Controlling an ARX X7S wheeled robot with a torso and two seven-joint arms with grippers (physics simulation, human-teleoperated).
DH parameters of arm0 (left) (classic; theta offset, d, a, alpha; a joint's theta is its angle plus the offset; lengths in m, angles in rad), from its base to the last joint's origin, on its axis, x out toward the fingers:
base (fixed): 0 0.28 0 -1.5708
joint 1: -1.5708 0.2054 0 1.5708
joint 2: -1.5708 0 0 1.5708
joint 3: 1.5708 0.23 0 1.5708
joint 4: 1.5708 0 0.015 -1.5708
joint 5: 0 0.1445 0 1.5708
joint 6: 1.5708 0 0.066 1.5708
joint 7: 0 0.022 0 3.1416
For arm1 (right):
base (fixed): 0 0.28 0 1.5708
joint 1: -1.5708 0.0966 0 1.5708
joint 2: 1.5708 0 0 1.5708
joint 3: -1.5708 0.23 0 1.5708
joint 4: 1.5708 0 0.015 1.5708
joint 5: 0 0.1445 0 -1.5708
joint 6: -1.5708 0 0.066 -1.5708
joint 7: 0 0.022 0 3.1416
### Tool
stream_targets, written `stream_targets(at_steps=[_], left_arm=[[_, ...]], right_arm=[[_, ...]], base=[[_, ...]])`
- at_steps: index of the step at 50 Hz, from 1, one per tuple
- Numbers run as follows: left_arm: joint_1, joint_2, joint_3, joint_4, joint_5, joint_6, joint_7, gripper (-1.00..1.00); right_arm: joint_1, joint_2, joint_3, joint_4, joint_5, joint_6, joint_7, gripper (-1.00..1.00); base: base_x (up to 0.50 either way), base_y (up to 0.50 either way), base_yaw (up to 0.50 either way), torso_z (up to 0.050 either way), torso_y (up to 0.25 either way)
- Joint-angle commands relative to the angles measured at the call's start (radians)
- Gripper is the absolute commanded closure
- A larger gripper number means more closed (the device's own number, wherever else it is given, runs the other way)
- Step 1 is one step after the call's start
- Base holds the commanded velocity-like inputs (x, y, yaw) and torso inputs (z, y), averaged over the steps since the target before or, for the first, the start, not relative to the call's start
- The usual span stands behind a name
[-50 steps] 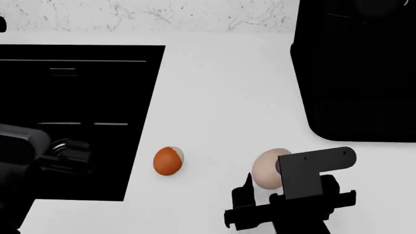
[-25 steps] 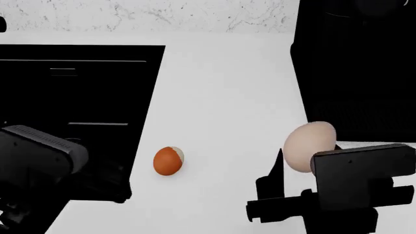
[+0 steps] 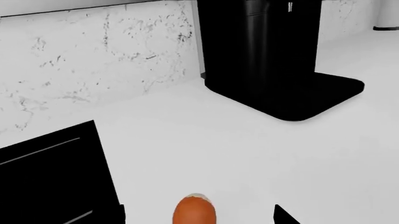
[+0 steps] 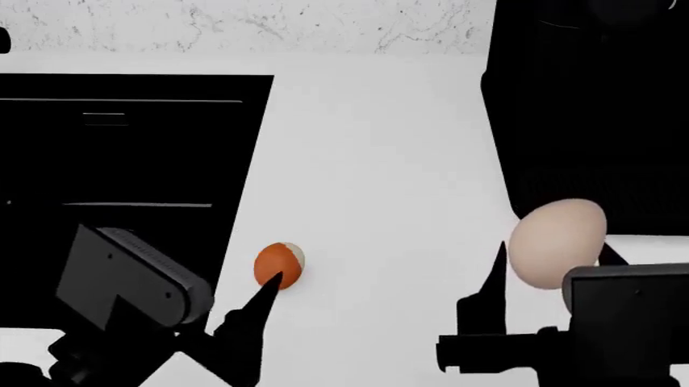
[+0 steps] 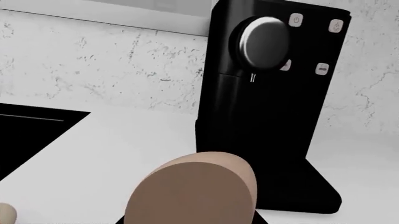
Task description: Place the eggs and milk next to the bowl.
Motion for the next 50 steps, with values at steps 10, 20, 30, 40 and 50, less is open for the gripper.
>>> stream_targets(at_steps=[10, 20, 30, 40, 50], left_arm=[[-0.024, 0.019, 0.098, -0.100, 0.037, 0.017, 0.041, -1.00], [-0.048, 0.042, 0.113, -0.181, 0.062, 0.057, 0.047, -1.00], [-0.079, 0.067, 0.141, -0.283, 0.097, 0.103, 0.060, -1.00], [-0.113, 0.091, 0.169, -0.387, 0.135, 0.152, 0.068, -1.00], [-0.141, 0.117, 0.191, -0.505, 0.164, 0.206, 0.083, -1.00]], right_arm=[[-0.014, 0.008, -0.015, 0.004, -0.026, -0.028, -0.016, 1.00], [-0.017, 0.007, -0.020, 0.016, -0.022, -0.045, -0.022, 1.00], [-0.021, 0.007, -0.032, 0.034, -0.025, -0.063, -0.024, 1.00], [-0.017, 0.009, -0.037, 0.039, -0.023, -0.065, -0.022, 1.00], [-0.009, 0.010, -0.039, 0.037, -0.015, -0.056, -0.018, 1.00]], base=[[0.00, 0.00, 0.00, 0.000, 0.000], [0.00, 0.00, 0.00, 0.000, 0.000], [0.00, 0.00, 0.00, 0.000, 0.000], [0.00, 0.00, 0.00, 0.000, 0.000], [0.00, 0.00, 0.00, 0.000, 0.000]])
